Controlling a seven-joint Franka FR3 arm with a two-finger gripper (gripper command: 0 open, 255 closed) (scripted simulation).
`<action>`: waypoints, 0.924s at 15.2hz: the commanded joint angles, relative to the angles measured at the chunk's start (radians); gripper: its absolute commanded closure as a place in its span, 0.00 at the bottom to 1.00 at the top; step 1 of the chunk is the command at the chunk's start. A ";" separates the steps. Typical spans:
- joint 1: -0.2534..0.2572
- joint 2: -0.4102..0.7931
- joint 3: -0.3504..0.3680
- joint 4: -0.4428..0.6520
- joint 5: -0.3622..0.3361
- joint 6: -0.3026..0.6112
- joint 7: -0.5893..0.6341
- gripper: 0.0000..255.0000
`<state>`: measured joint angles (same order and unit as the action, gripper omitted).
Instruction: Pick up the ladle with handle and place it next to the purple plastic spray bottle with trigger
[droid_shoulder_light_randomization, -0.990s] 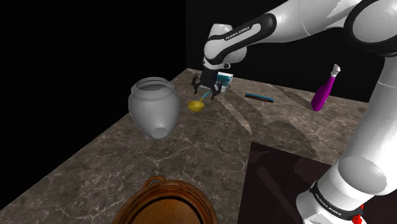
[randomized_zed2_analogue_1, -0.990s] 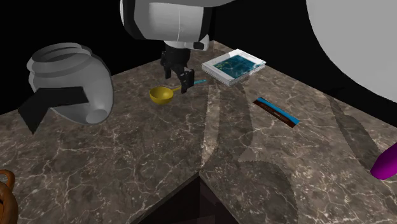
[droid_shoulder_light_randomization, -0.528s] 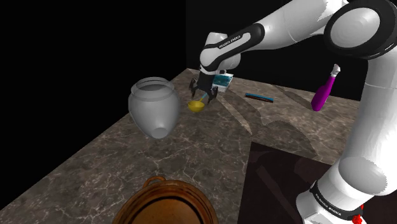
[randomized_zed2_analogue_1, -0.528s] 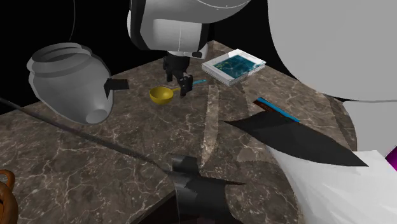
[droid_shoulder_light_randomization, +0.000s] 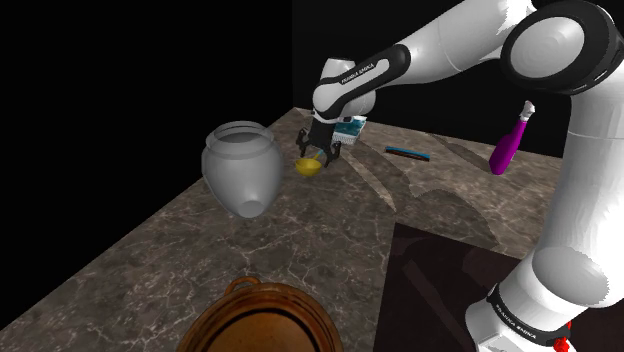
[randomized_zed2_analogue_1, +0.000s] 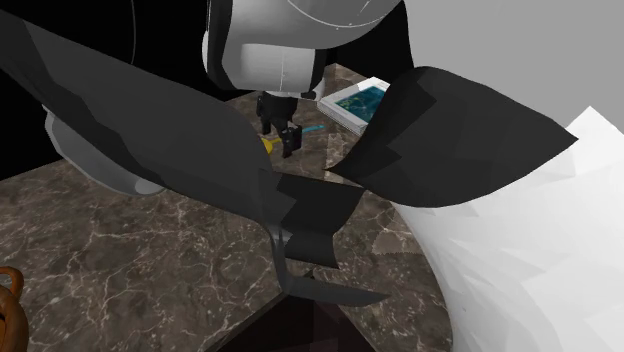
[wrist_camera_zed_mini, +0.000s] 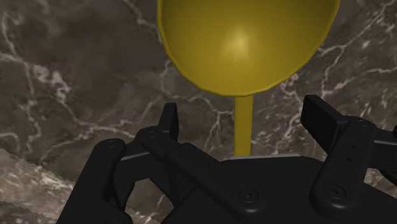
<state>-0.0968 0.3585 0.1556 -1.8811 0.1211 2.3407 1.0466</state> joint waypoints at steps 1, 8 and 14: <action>0.000 0.000 0.000 0.000 0.000 0.000 0.000 0.00; 0.000 0.000 0.000 0.000 0.000 0.000 0.000 1.00; -0.001 -0.014 0.000 0.008 0.000 -0.022 0.002 1.00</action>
<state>-0.0977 0.3496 0.1556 -1.8784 0.1215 2.3297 1.0471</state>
